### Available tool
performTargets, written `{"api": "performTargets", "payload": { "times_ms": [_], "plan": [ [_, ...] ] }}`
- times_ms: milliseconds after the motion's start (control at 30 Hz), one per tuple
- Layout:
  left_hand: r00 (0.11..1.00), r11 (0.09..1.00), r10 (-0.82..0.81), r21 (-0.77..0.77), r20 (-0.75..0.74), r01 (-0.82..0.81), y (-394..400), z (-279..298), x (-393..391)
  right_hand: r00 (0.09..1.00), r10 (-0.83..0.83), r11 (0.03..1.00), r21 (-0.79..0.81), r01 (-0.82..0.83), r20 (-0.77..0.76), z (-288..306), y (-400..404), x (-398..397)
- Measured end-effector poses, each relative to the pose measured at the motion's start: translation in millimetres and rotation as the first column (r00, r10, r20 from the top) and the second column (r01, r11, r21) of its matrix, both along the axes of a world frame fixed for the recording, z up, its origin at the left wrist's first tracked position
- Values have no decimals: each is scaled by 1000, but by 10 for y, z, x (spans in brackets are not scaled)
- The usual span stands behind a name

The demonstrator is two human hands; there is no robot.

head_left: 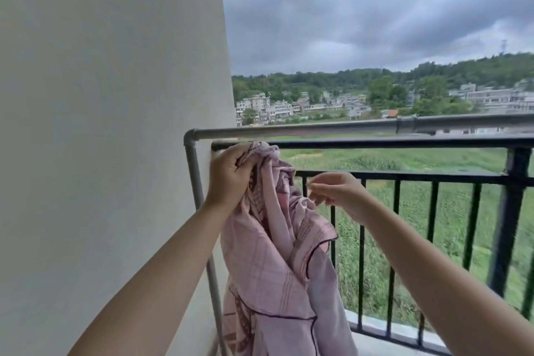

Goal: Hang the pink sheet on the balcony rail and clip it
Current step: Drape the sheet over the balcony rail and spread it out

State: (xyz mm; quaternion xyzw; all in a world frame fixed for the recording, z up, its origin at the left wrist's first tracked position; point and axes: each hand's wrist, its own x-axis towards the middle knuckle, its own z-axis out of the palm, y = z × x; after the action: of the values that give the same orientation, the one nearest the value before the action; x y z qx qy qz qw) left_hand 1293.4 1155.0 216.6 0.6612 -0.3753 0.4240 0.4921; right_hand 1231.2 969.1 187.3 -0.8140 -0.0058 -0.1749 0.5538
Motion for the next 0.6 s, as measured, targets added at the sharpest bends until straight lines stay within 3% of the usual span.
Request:
{"api": "performTargets", "payload": {
  "times_ms": [133, 233, 300, 367, 467, 533, 600],
  "plan": [
    [980, 989, -99, 90, -171, 115, 113, -242, 110, 968, 32, 870, -470, -149, -248, -101, 129, 186],
    [966, 974, -120, 159, -229, 159, 248, -346, 87, 939, 31, 850, -485, -205, -344, -296, 239, 276],
    [946, 958, -81, 237, -315, 161, 392, -415, 100, 962, -2, 872, -471, -133, -274, -369, 231, 316],
    [881, 907, 64, 395, -468, 144, 555, -491, 182, 989, -82, 870, -494, 11, -124, -339, 177, 343],
    [721, 721, 406, 681, -561, 124, 720, -551, 284, 994, -97, 738, -666, 110, 56, -196, 187, 391],
    [715, 680, 412, 713, -565, 171, 695, -560, 258, 991, -79, 666, -734, 131, 106, -122, 303, 426],
    [734, 707, 282, 651, -618, 277, 544, -519, 110, 983, -69, 690, -704, 170, 169, -9, 409, 453]
  ]
}}
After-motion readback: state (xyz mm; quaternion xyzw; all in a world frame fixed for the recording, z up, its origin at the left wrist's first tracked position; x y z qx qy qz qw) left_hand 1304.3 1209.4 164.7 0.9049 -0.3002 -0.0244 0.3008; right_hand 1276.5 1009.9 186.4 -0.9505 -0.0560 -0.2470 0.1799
